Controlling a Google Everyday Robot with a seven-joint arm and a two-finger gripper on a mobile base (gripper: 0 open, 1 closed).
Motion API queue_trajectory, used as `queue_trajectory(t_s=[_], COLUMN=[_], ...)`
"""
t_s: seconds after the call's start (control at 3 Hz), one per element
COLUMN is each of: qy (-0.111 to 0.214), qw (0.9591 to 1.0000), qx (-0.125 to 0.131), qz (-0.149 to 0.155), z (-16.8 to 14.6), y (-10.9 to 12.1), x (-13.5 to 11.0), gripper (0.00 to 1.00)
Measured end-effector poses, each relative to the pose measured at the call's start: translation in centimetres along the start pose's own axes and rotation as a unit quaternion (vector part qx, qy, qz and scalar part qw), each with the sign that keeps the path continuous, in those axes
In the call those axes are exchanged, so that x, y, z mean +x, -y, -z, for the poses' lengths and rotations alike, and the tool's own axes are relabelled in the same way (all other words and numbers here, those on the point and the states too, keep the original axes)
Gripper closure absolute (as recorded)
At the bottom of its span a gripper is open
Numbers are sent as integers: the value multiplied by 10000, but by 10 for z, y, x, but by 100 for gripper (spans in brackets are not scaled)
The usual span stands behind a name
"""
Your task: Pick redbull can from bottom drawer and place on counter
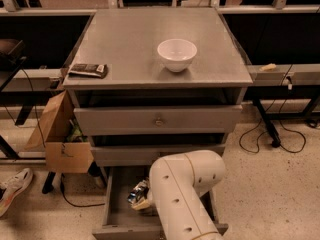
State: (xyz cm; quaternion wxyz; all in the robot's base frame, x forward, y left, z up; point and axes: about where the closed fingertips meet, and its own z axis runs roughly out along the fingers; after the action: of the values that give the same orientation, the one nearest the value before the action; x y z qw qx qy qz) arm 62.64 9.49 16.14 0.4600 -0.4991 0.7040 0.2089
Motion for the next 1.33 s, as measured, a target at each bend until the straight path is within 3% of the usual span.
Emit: queue_trajectory(t_s=[1.0, 1.33], qy=[-504, -525], qw=[9985, 9981], qx=[-60, -67], qz=[184, 312], z=[128, 174], y=[0, 6], x=[23, 23], gripper=[100, 100])
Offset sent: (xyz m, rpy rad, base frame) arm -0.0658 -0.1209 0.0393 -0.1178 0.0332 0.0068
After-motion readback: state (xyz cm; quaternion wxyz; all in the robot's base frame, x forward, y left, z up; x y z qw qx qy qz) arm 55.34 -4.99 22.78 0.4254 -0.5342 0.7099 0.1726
